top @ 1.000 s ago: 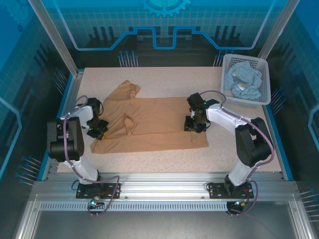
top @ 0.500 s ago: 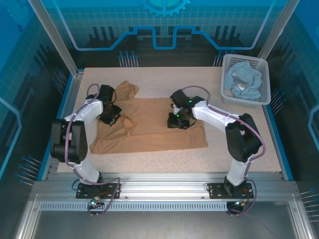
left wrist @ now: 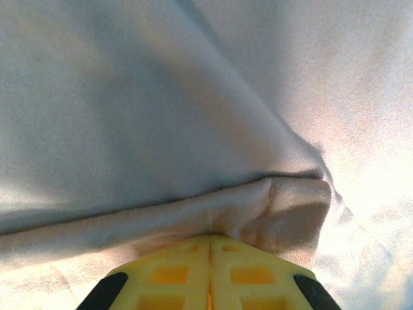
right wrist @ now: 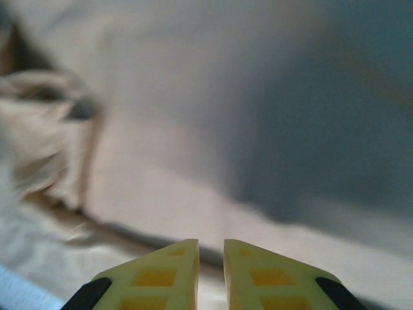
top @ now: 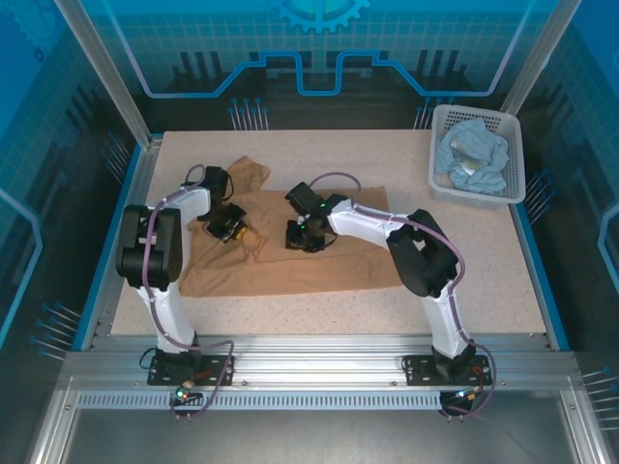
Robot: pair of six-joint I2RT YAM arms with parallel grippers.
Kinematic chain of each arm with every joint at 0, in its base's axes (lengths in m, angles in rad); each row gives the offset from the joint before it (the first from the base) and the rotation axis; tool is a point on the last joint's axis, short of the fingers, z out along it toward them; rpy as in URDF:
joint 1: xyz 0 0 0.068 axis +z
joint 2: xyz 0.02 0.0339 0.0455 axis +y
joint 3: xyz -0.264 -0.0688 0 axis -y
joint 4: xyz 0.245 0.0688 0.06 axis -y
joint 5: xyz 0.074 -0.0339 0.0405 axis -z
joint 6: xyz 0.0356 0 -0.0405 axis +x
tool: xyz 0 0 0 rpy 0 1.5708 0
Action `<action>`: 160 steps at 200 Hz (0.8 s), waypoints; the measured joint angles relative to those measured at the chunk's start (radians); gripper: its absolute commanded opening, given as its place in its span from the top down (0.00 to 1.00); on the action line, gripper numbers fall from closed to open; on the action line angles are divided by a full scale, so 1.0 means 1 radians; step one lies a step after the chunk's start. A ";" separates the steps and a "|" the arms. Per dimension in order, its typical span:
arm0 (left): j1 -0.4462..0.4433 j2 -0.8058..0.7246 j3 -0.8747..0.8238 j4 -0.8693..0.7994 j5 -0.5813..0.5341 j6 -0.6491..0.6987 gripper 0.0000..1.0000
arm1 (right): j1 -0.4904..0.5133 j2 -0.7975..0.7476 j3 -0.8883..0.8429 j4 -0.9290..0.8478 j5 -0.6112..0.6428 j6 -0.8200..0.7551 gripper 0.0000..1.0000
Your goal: Fold and stack the t-shirts
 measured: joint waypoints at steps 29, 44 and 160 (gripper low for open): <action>-0.002 0.001 0.000 0.003 0.016 0.000 0.90 | -0.116 0.005 -0.045 -0.063 0.018 0.002 0.81; -0.010 0.004 0.000 0.009 0.030 -0.002 0.90 | -0.161 0.001 -0.050 -0.077 0.014 -0.005 0.81; -0.143 0.043 0.029 0.052 0.108 -0.063 0.90 | -0.163 -0.061 0.015 -0.210 0.085 -0.179 0.74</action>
